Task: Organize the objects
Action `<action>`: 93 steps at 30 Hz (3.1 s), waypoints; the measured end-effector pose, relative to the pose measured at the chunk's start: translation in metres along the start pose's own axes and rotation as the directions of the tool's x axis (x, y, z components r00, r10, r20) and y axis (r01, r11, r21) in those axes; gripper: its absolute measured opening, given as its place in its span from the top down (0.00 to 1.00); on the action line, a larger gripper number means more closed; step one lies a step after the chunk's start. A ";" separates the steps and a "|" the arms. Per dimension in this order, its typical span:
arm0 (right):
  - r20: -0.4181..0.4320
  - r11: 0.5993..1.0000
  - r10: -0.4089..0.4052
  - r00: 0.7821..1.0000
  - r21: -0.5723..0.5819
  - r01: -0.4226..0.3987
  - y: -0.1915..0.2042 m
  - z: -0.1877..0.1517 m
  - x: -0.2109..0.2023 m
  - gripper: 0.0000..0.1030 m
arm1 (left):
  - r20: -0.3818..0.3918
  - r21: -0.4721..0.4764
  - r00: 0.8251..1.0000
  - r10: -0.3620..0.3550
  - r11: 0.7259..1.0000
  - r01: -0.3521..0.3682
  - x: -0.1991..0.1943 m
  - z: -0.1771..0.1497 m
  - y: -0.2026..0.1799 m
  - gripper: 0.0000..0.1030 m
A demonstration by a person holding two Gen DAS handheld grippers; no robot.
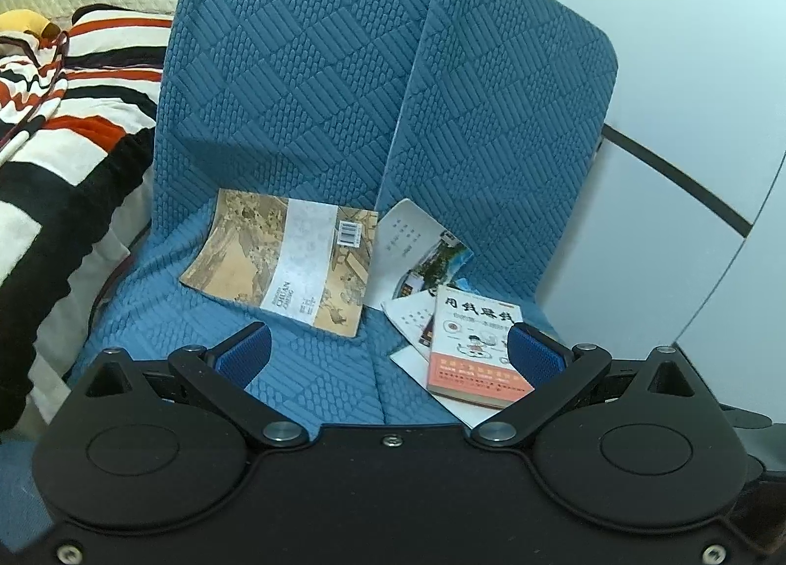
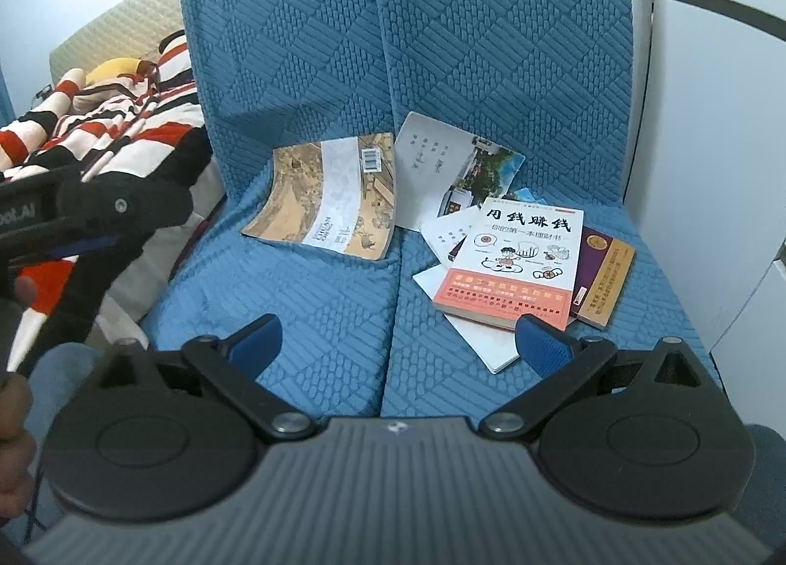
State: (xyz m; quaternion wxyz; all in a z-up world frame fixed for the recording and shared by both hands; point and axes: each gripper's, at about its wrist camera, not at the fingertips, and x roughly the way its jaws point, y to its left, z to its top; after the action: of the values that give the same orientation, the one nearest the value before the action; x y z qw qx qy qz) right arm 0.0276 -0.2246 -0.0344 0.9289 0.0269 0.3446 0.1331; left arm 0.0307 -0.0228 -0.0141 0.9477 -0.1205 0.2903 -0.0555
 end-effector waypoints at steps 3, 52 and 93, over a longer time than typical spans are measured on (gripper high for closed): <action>0.004 1.000 -0.002 1.000 0.000 0.002 -0.002 -0.002 0.011 0.00 | -0.003 0.001 1.000 0.000 1.000 0.000 0.014 0.000 0.003 0.01; -0.064 0.988 0.126 0.990 0.095 -0.119 -0.018 0.071 0.262 0.25 | -0.166 0.018 0.982 0.085 0.996 -0.083 0.276 0.035 0.097 0.01; 0.005 0.903 0.426 0.905 -0.064 -0.425 0.004 0.125 0.301 0.67 | -0.195 -0.322 0.979 -0.057 0.947 -0.009 0.264 0.047 0.186 0.28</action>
State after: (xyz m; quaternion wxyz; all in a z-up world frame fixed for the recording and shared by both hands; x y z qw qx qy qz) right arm 0.3262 -0.1359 -0.1293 0.8810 0.0741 0.3174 0.3429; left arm 0.2813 0.1197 -0.1661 0.8803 -0.2705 0.3885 -0.0311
